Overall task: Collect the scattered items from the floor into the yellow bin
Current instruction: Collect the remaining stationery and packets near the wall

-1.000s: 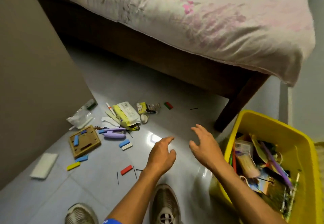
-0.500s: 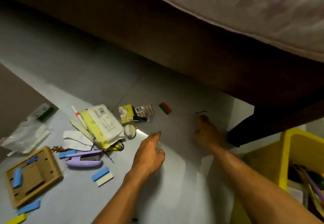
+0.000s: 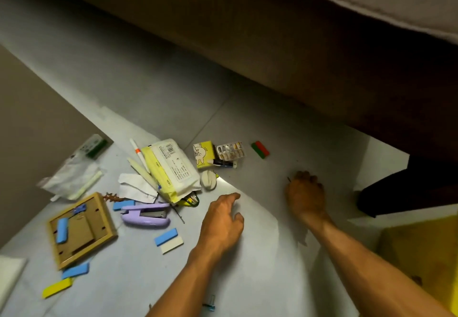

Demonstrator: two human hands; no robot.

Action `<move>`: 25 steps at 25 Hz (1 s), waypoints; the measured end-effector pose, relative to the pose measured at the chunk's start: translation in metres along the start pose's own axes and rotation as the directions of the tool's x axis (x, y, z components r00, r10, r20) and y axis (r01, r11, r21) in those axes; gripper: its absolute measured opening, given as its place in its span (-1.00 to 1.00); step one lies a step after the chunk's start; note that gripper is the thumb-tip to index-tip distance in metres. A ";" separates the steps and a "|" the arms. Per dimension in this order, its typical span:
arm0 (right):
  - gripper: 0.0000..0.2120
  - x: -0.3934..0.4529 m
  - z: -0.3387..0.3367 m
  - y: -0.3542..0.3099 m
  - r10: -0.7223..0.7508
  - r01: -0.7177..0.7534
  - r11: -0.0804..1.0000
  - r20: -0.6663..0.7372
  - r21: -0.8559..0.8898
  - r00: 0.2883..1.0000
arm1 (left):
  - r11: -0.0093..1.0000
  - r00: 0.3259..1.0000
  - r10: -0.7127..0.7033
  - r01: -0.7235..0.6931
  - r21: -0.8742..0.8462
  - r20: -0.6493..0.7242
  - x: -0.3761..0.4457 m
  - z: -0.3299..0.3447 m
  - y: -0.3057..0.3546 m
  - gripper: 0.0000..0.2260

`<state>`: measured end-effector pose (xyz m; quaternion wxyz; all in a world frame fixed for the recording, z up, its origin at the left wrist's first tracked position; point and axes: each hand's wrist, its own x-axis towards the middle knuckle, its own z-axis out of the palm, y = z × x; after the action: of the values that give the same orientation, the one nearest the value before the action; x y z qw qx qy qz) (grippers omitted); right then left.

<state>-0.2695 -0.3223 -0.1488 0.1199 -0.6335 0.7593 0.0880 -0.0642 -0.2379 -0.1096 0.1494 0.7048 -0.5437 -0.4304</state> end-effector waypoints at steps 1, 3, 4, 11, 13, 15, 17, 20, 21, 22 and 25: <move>-0.71 -0.005 -0.002 -0.007 -0.022 0.020 0.991 0.014 0.129 1.000 | 1.000 1.000 -0.007 0.007 0.001 -0.026 -0.004 -0.003 -0.003 -0.56; -0.80 -0.005 -0.013 -0.027 -0.097 0.081 0.927 0.024 0.367 0.995 | 0.999 0.994 -0.027 0.029 0.024 -0.104 -0.009 -0.014 -0.008 -0.60; -0.81 0.000 -0.021 -0.038 -0.141 0.133 0.902 -0.010 0.410 0.990 | 0.999 0.986 -0.029 0.036 0.040 -0.164 -0.008 -0.022 -0.010 -0.62; -0.70 0.052 -0.030 -0.099 -0.227 0.235 0.948 -0.061 0.214 0.972 | 0.887 0.975 -0.089 0.169 0.429 -0.201 0.047 -0.088 -0.030 -0.30; -0.70 0.027 -0.011 -0.116 -0.273 0.277 0.950 -0.044 0.148 0.961 | 0.868 0.986 -0.122 0.161 0.469 -0.112 0.048 -0.094 -0.040 -0.34; -0.72 0.000 0.004 -0.128 -0.330 0.337 0.929 -0.070 0.151 0.941 | 0.810 0.987 -0.092 0.152 0.566 -0.133 0.033 -0.087 -0.046 -0.40; -0.71 -0.013 0.008 -0.136 -0.348 0.361 0.909 -0.094 0.208 0.933 | 0.711 0.978 -0.110 0.200 0.674 -0.174 0.017 -0.082 -0.045 -0.44; -0.62 -0.008 0.003 -0.145 -0.275 0.284 0.914 -0.073 0.289 0.959 | 0.637 0.977 0.026 0.147 0.756 -0.213 0.019 -0.088 -0.037 -0.58; -0.61 -0.008 0.002 -0.147 -0.274 0.282 0.934 -0.064 0.222 0.960 | 0.688 0.975 0.103 0.074 0.722 -0.198 0.025 -0.088 -0.032 -0.62; -0.62 -0.012 0.001 -0.152 -0.297 0.303 0.943 -0.056 0.140 0.953 | 0.758 0.972 0.160 -0.008 0.653 -0.174 0.032 -0.086 -0.027 -0.62; -0.64 -0.025 0.005 -0.155 -0.341 0.340 0.937 -0.006 0.072 0.940 | 0.916 0.989 0.119 -0.075 0.393 -0.087 0.044 -0.068 -0.013 -0.58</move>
<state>-0.1127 -0.3260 -0.1434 0.1587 -0.7503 0.6405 0.0405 -0.0018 -0.2899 -0.0986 0.0572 0.7151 -0.6436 -0.2668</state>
